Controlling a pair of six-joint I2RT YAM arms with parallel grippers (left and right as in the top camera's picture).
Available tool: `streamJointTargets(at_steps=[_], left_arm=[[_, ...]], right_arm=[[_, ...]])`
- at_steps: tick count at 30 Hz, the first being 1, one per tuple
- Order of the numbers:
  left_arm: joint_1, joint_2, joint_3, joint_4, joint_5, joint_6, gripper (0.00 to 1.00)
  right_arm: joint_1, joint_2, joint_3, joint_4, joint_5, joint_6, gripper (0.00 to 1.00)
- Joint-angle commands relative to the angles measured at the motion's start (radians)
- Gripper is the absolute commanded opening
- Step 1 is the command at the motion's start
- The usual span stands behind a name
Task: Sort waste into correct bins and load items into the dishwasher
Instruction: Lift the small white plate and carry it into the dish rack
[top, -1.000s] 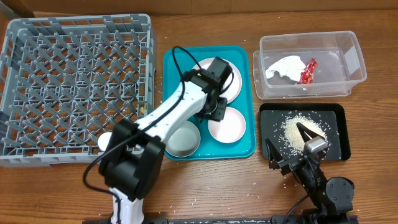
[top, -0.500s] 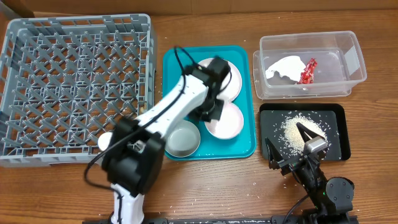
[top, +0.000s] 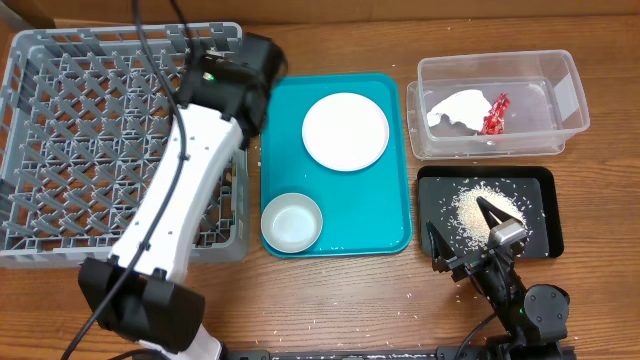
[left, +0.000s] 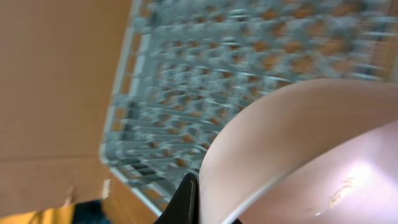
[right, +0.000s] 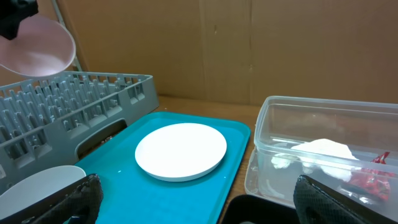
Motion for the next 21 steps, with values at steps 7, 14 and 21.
streamJointTargets(at_steps=[7,14,21], left_arm=[[0.141,0.163,0.001,0.016,-0.283,-0.037,0.04],[0.135,0.295,0.001,0.065,-0.275,-0.035,0.04],[0.095,0.393,0.001,0.042,-0.278,-0.024,0.04]], right_arm=[[-0.002,-0.010,-0.010,0.006,0.007,0.004,1.00],[-0.002,-0.010,-0.010,0.006,0.007,0.004,1.00],[-0.002,-0.010,-0.010,0.006,0.007,0.004,1.00]])
